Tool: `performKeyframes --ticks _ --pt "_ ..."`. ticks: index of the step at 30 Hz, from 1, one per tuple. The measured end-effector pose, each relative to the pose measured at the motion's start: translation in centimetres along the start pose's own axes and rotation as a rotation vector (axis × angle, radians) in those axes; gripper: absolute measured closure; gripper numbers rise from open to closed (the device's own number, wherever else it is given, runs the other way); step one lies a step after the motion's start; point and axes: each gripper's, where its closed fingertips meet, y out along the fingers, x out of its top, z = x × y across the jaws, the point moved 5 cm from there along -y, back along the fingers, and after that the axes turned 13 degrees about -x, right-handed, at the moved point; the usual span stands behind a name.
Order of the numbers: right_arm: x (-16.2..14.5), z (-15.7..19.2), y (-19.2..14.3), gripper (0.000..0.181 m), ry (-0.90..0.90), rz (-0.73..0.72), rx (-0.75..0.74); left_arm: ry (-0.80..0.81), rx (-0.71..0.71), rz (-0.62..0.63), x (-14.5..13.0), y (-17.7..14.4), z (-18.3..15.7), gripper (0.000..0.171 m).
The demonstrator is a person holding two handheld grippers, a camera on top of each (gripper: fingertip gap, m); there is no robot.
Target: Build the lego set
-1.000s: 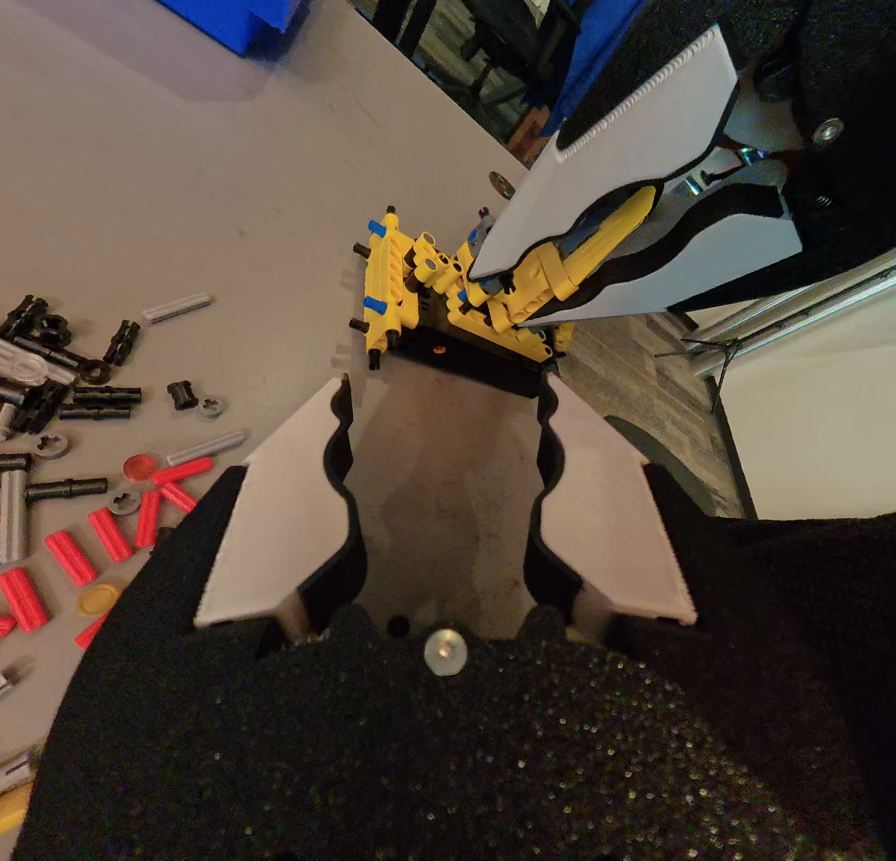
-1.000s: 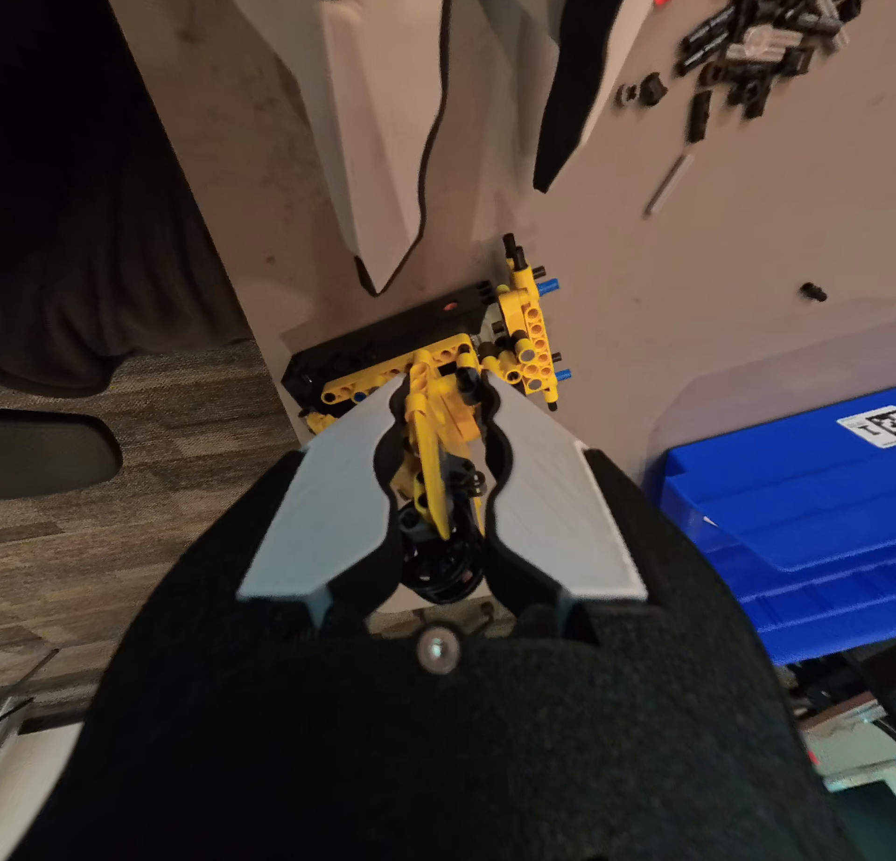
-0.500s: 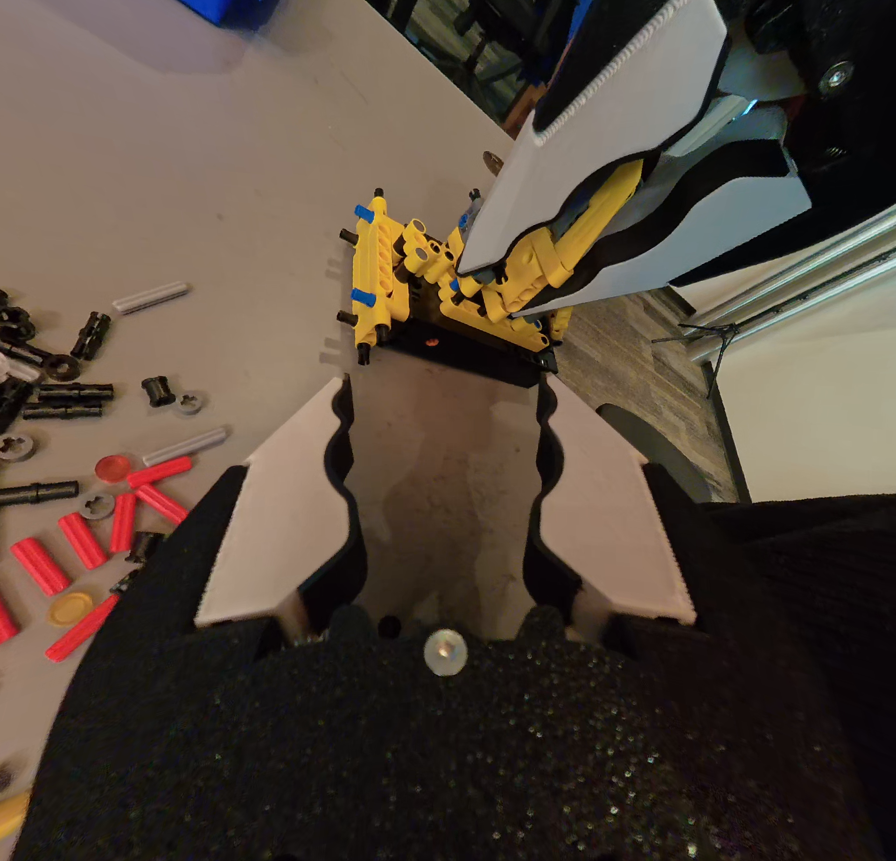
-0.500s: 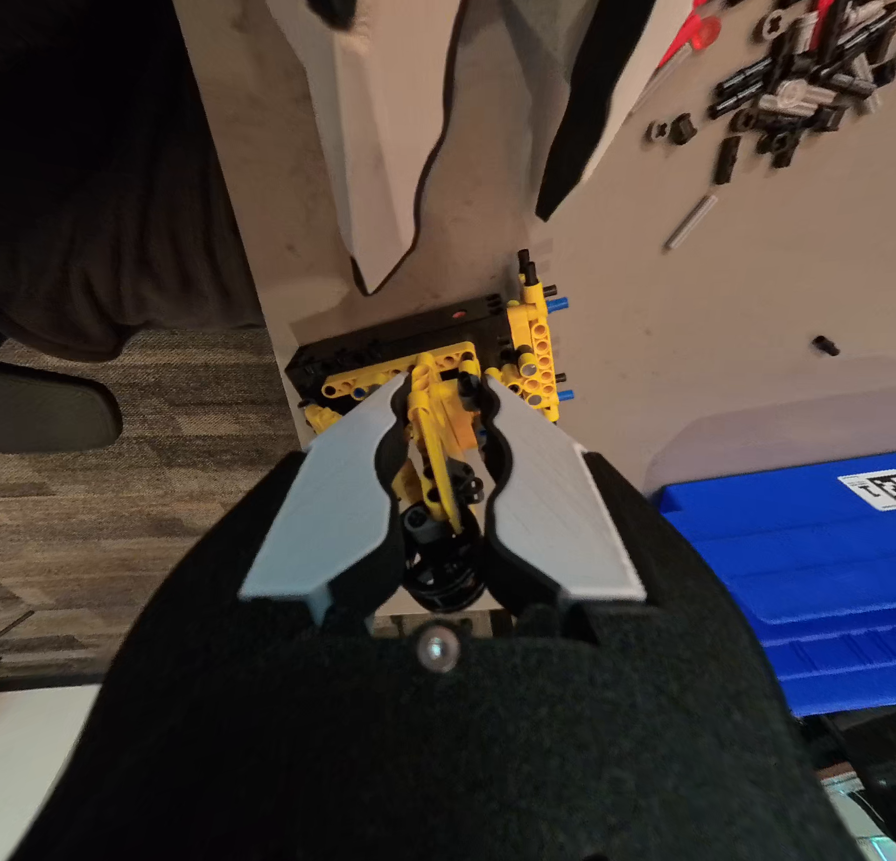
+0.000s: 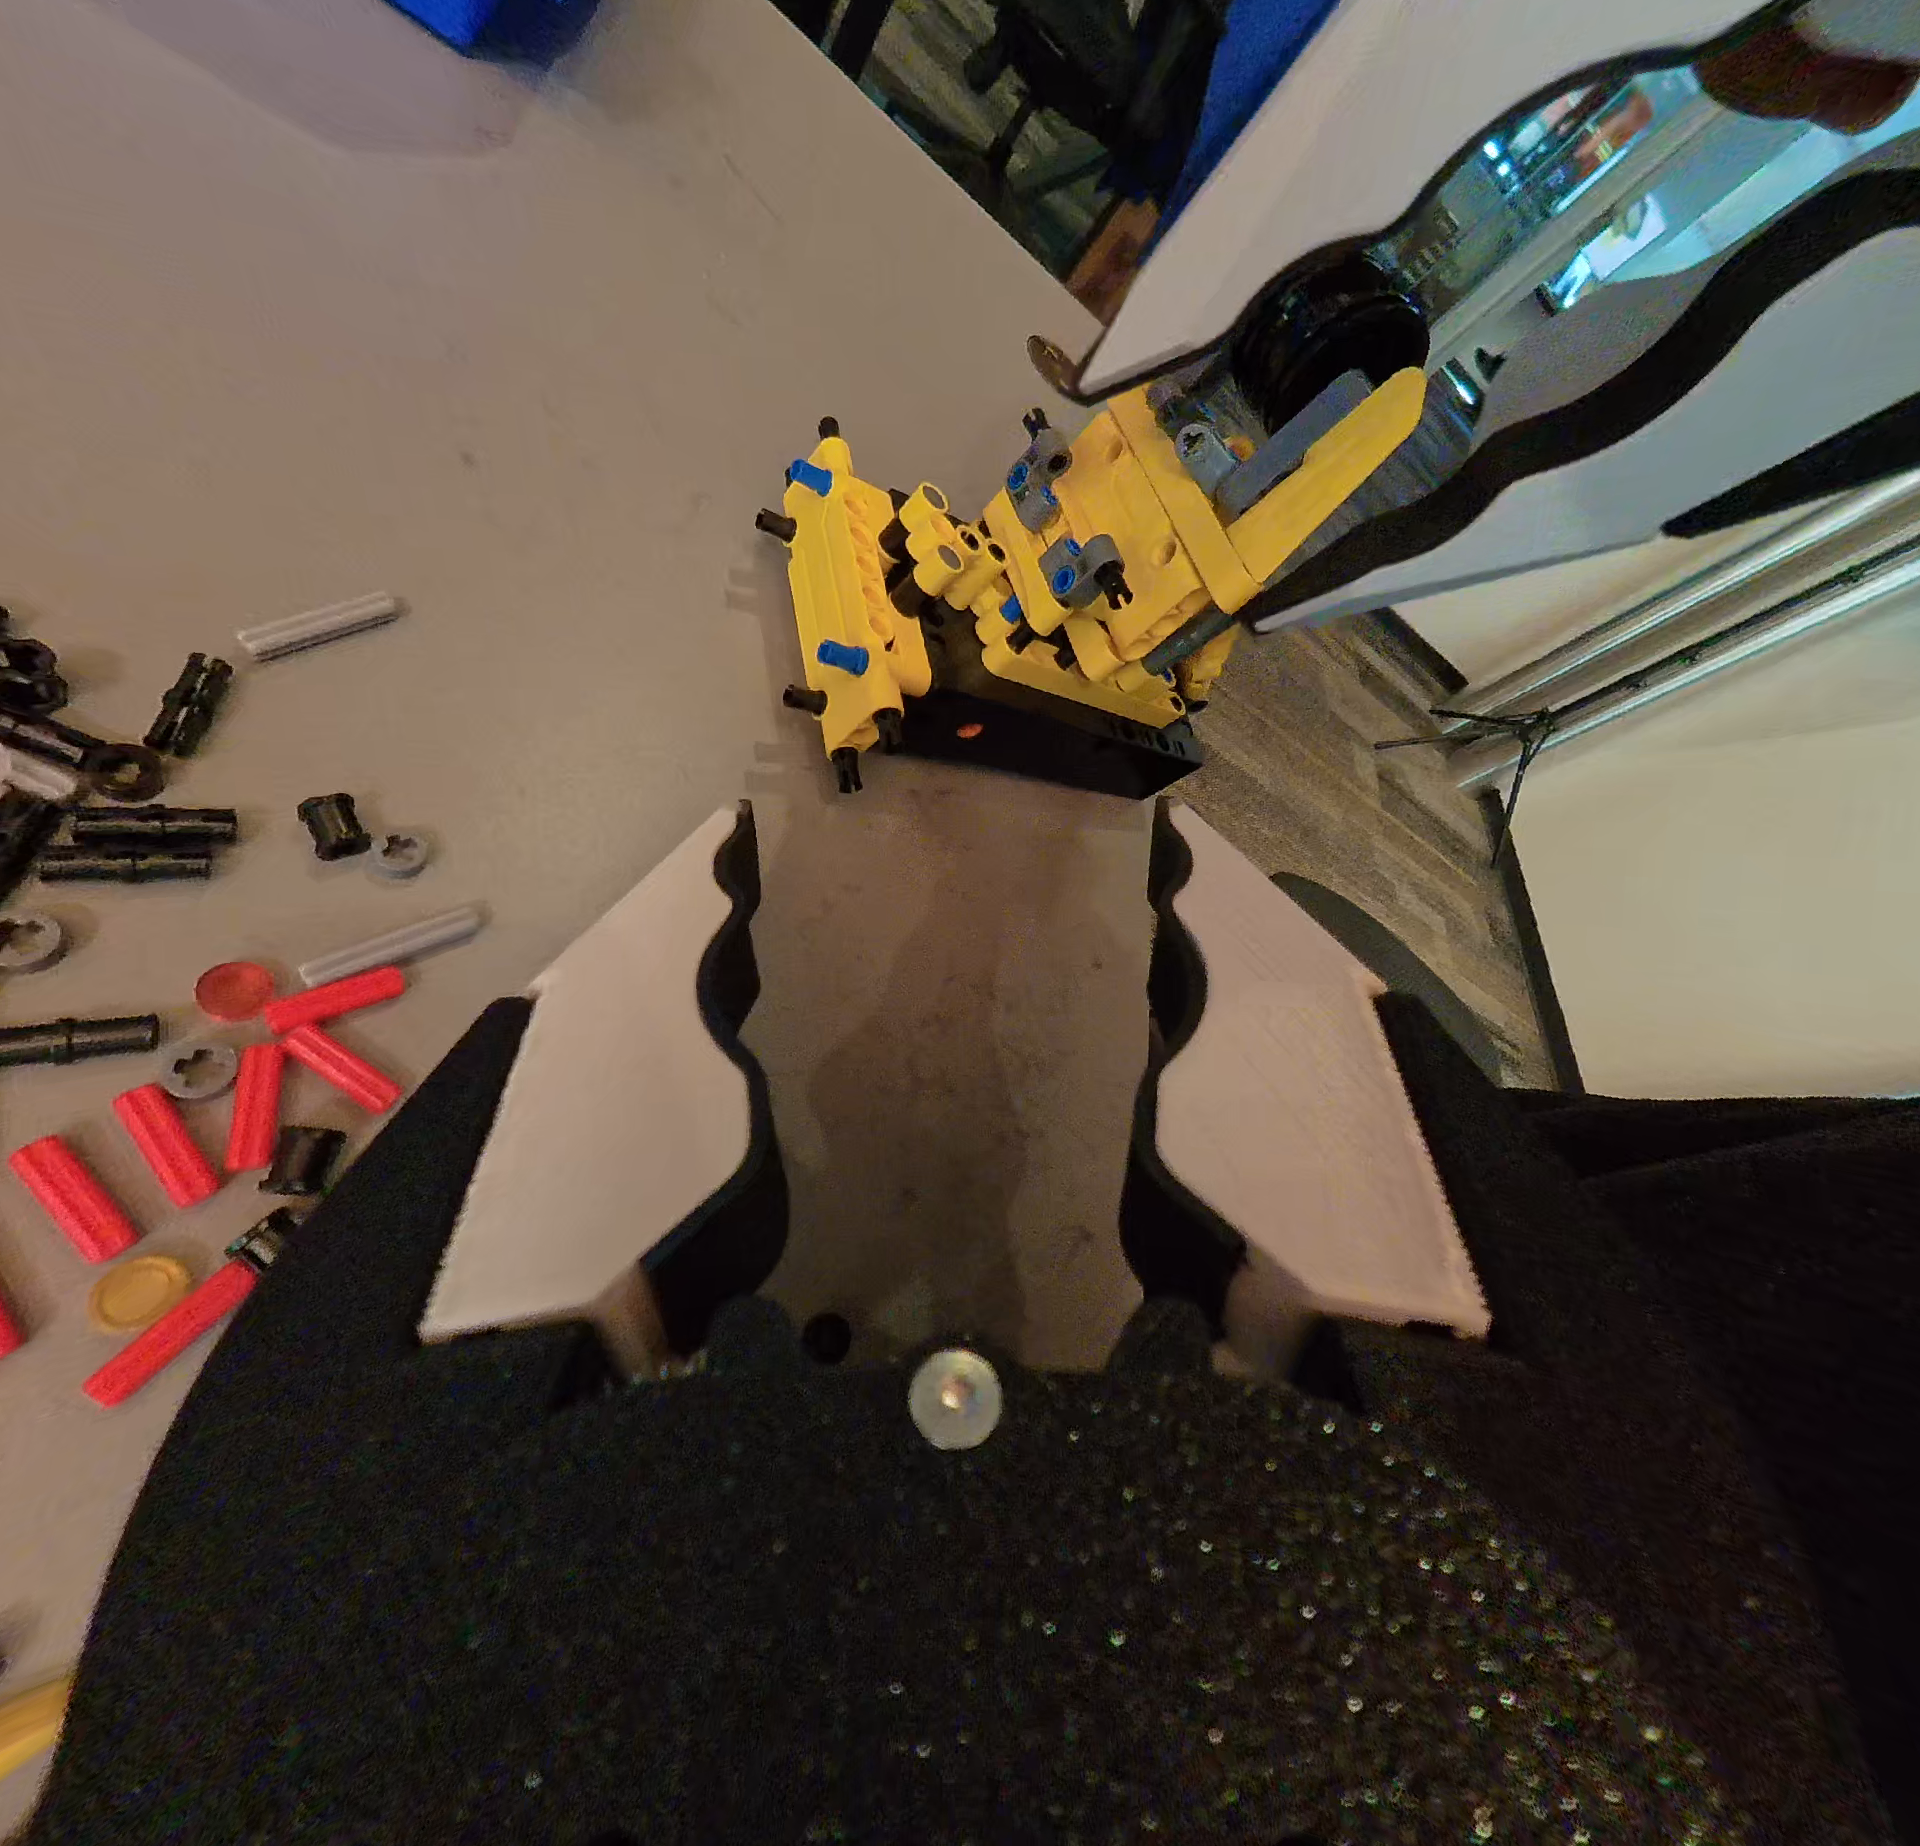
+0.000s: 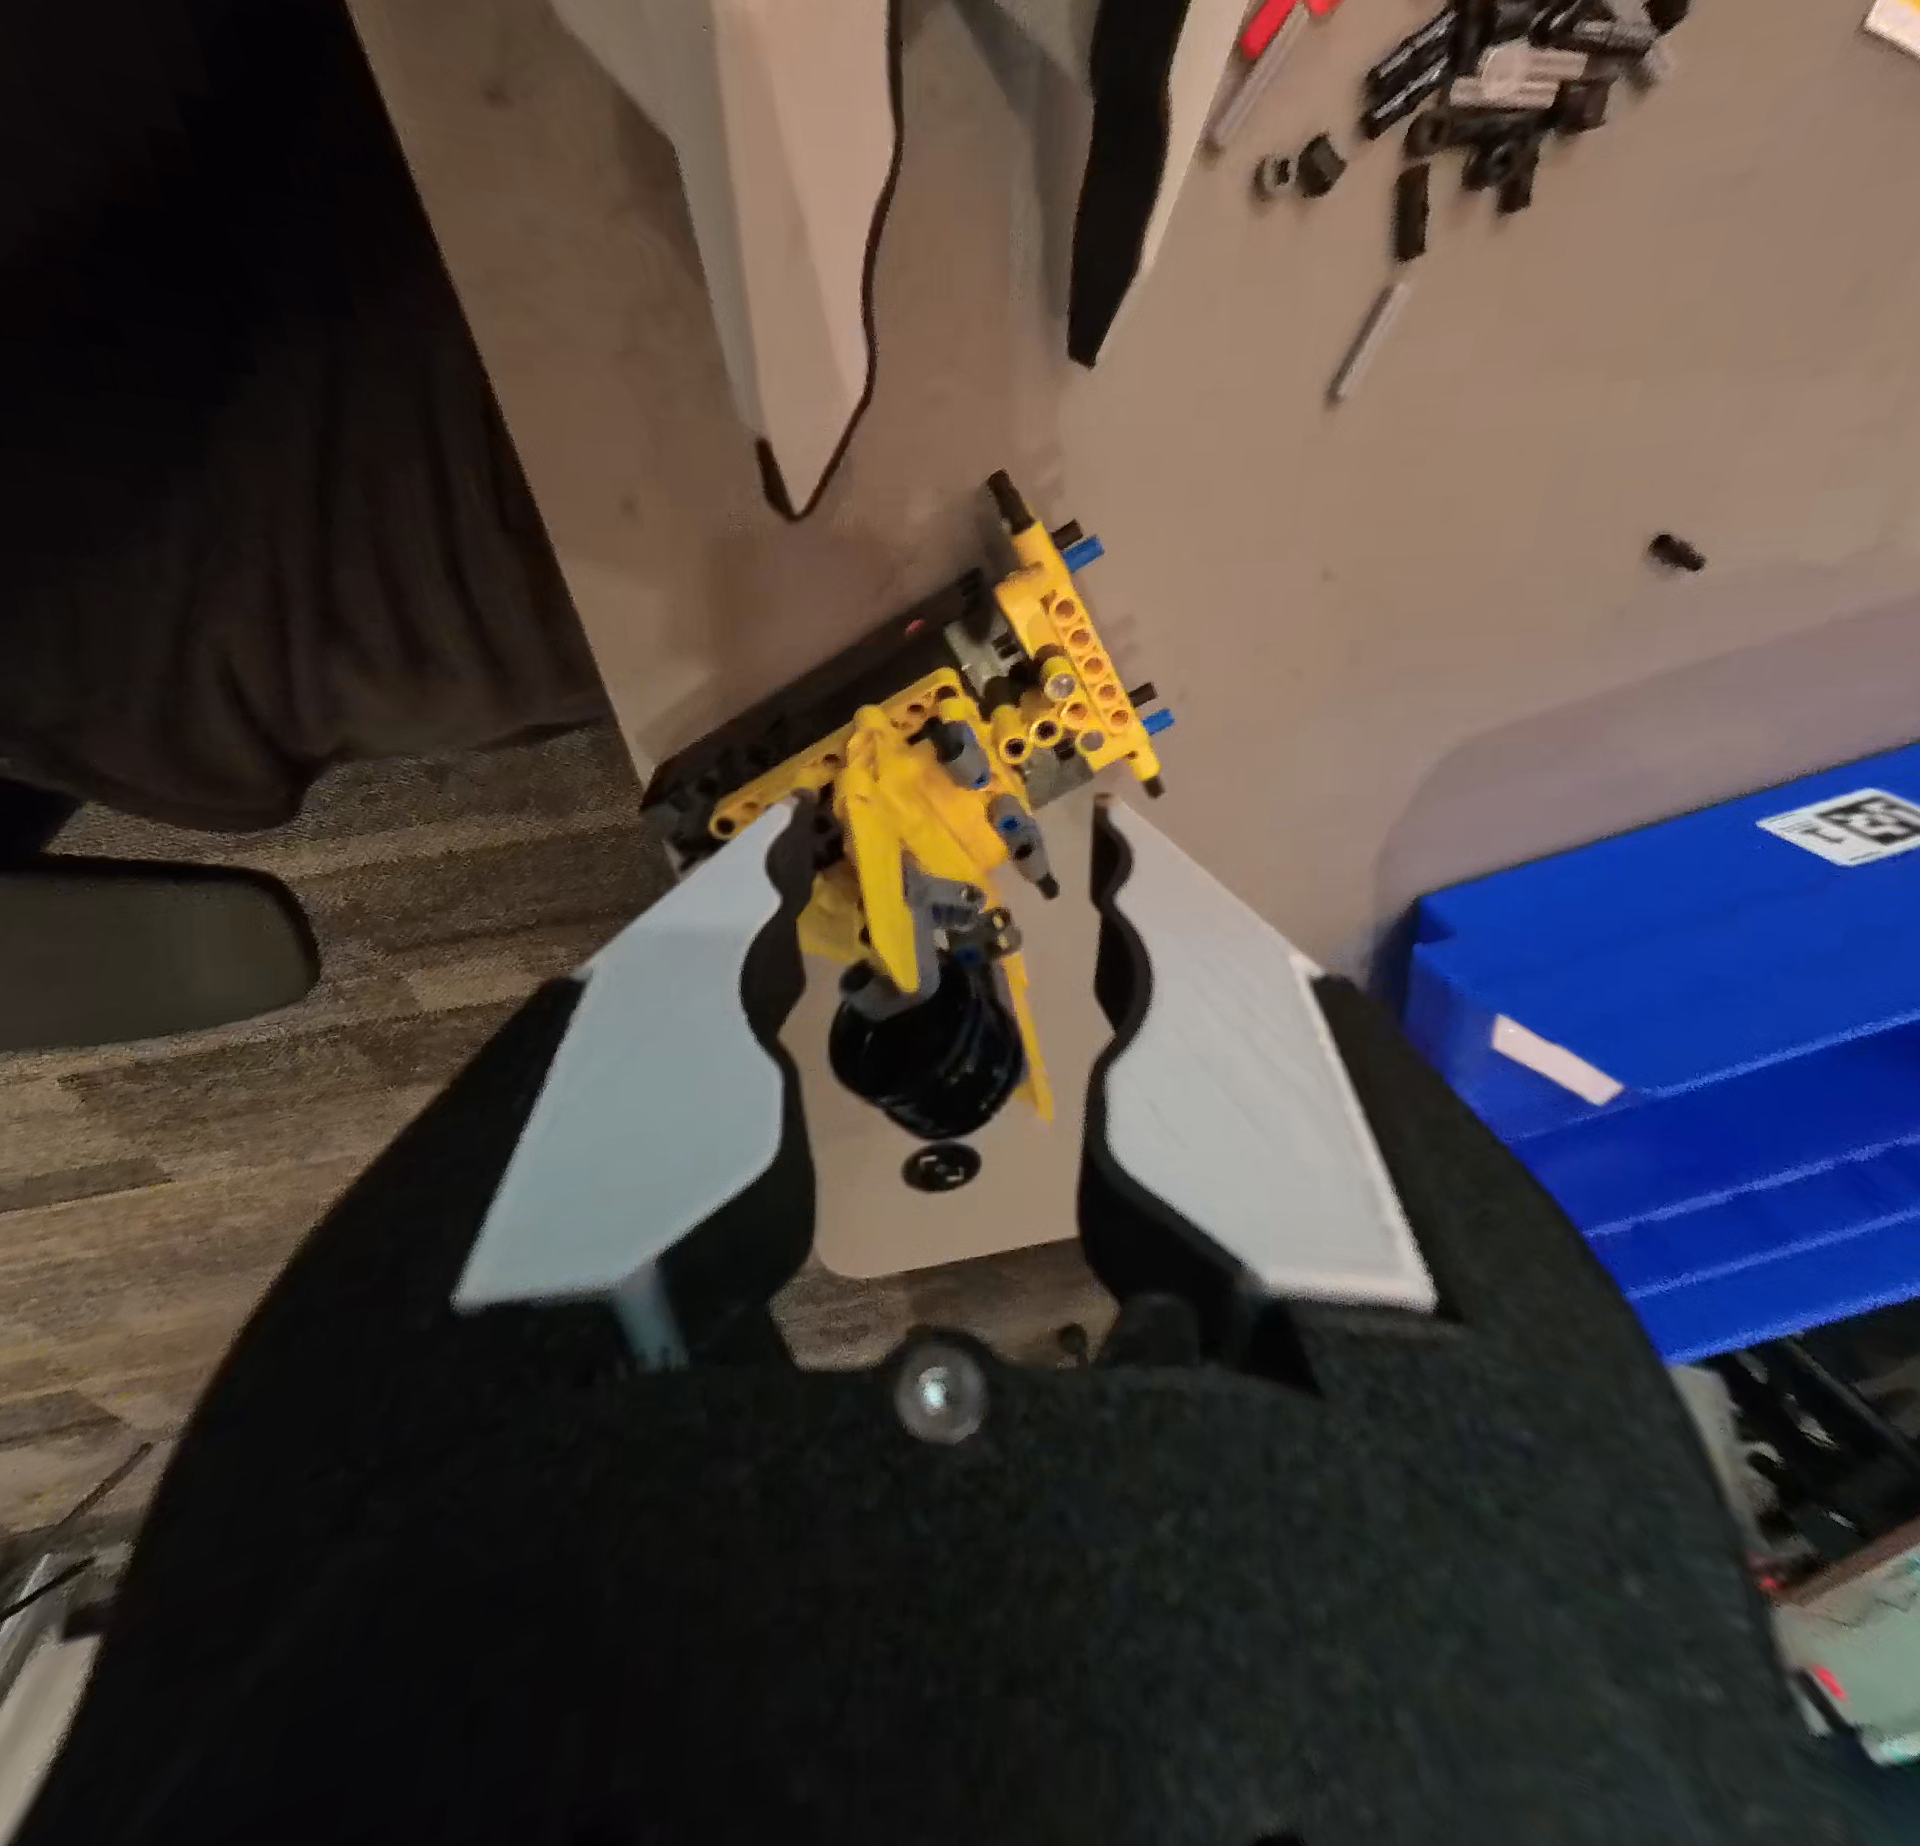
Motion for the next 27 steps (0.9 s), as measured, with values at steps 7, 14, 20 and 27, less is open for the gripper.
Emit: performKeyframes --ticks 7,14,20,27 --pt "-0.6 1.5 0.2 0.143 -0.053 -0.011 0.105 -0.001 0.0 -0.004 0.0 0.0 0.0 0.097" --pt "-0.8 2.0 1.1 0.154 -0.189 -0.051 0.087 0.0 0.0 -0.004 0.0 0.0 0.0 0.097" --pt "-1.1 2.1 1.4 0.148 -0.107 -0.023 0.095 0.003 0.0 0.001 0.0 0.0 0.0 0.097" --pt "-0.9 1.7 1.5 0.154 0.0 -0.021 0.132 -0.004 -0.008 0.001 -0.1 0.0 -0.1 0.098"
